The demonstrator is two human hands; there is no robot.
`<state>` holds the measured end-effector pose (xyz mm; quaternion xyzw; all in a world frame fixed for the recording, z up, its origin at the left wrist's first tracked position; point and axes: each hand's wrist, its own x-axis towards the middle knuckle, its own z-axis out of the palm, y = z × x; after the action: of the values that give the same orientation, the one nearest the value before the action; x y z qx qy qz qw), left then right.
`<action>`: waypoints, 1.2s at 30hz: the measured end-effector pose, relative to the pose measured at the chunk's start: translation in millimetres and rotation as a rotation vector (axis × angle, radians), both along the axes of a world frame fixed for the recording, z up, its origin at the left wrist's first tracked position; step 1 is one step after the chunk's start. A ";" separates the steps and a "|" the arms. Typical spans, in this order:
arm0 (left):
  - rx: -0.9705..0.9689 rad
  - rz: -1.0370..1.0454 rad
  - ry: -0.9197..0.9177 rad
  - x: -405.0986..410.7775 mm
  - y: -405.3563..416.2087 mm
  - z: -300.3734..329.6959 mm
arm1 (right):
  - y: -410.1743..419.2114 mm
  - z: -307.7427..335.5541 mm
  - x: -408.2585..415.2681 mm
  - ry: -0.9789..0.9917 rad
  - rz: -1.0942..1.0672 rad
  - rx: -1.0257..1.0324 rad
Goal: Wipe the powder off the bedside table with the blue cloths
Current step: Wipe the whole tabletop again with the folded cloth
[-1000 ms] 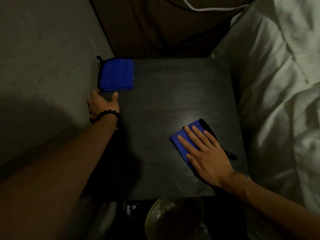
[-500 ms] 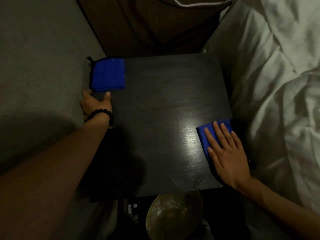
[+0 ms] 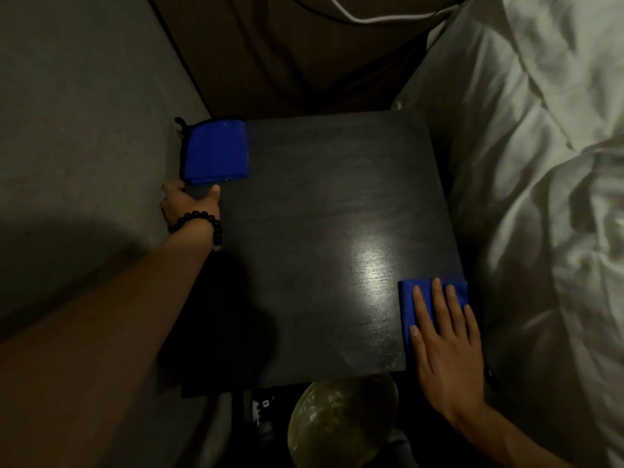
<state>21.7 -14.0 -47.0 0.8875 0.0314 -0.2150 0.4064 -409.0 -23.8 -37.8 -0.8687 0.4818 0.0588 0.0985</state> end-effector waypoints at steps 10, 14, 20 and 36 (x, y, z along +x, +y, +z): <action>-0.014 0.038 0.008 -1.8 -0.5 -4.5 | 27.5 -3.9 16.2 0.021 -0.072 -0.011; 0.002 0.035 0.013 -1.3 -0.1 -4.5 | 51.5 -7.2 34.8 0.035 -0.025 0.012; -0.019 0.021 0.000 -0.4 0.0 -6.2 | 87.4 -15.2 73.4 0.020 0.093 0.028; 0.021 0.030 -0.021 -0.6 -2.1 -4.3 | 131.3 -6.8 167.2 -0.027 0.491 0.147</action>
<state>21.1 -16.2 -51.3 0.8934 0.0428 -0.1993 0.4004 -241.8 107.6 -44.6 -0.9508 0.2497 0.1044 0.1506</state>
